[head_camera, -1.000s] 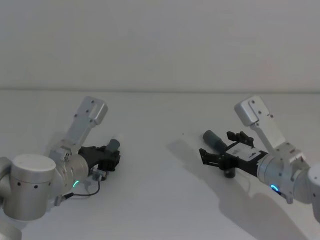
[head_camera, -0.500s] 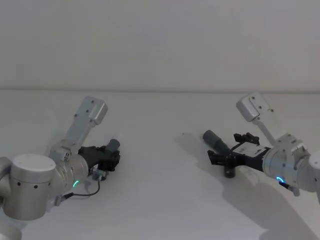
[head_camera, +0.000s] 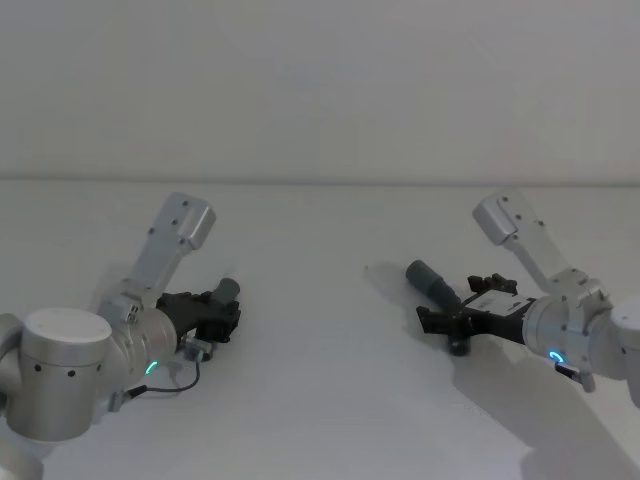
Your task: Use both hands to pick up one end of the pipe from the table, align the ends, and insert them.
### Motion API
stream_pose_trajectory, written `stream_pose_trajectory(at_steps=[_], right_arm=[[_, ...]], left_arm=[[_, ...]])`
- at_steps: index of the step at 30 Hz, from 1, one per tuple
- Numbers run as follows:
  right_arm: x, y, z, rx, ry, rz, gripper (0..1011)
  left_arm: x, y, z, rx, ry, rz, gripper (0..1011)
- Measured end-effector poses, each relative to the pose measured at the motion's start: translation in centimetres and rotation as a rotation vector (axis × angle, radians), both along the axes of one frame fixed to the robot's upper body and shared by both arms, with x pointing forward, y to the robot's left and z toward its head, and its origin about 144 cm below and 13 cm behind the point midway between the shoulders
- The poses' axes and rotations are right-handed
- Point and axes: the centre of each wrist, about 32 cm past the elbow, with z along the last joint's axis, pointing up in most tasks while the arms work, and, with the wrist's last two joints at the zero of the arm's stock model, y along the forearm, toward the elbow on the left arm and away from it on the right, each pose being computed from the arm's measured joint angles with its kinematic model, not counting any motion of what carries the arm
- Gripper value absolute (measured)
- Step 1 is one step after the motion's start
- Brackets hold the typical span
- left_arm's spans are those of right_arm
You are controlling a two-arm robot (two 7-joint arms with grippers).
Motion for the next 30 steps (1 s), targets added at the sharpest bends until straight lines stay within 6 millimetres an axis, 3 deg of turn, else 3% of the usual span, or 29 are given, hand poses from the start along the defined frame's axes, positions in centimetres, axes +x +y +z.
stream_pose_trajectory(at_steps=[30], right_arm=[[0.78,0.09,-0.85,0.041,0.046,-0.031,1002]], left_arm=[[0.00,0.01,-0.02,0.000,0.000,0.000,368]])
